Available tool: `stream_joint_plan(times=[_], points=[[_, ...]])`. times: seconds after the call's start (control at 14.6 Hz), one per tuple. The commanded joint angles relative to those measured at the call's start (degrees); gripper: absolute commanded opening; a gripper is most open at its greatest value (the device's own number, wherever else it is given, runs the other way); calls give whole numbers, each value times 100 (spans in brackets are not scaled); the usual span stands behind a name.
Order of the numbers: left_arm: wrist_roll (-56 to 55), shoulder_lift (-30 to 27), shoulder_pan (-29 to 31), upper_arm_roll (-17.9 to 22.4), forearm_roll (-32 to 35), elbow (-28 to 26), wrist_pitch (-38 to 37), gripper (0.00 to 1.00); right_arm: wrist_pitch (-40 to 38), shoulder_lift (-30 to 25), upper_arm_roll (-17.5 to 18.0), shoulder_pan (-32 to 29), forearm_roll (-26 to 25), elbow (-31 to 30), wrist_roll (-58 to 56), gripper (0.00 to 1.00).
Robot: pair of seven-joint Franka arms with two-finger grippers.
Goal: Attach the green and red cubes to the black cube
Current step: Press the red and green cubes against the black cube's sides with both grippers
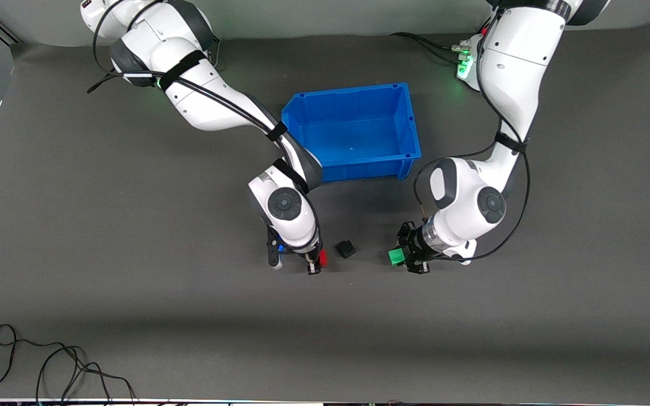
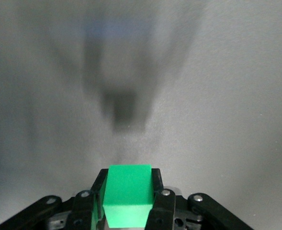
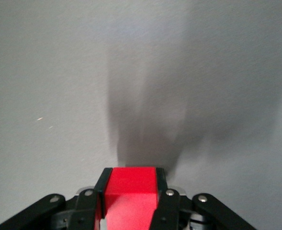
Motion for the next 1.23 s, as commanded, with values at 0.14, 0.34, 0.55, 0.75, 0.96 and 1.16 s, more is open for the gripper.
stream_joint_plan(times=[0.14,0.34,0.55,0.75,0.96,1.16], points=[[-1134,141,-470,95,25,-155,666,26,-53,352,-28,255,-185,507,-87,0],[-1443,140,-707,95,16,-340,904,26,-44,378,-20,369,-299,507,-157,0],[-1698,132,-857,95,16,-402,966,26,-35,396,-28,422,-290,507,-263,0],[-1786,140,-1006,95,16,-463,1045,24,0,396,-37,414,-290,490,-237,0],[-1594,149,-1059,95,139,-455,1027,20,0,387,-55,335,-247,568,-53,0],[-796,202,-1060,95,166,-376,1036,19,9,387,-64,273,-246,648,150,0]])
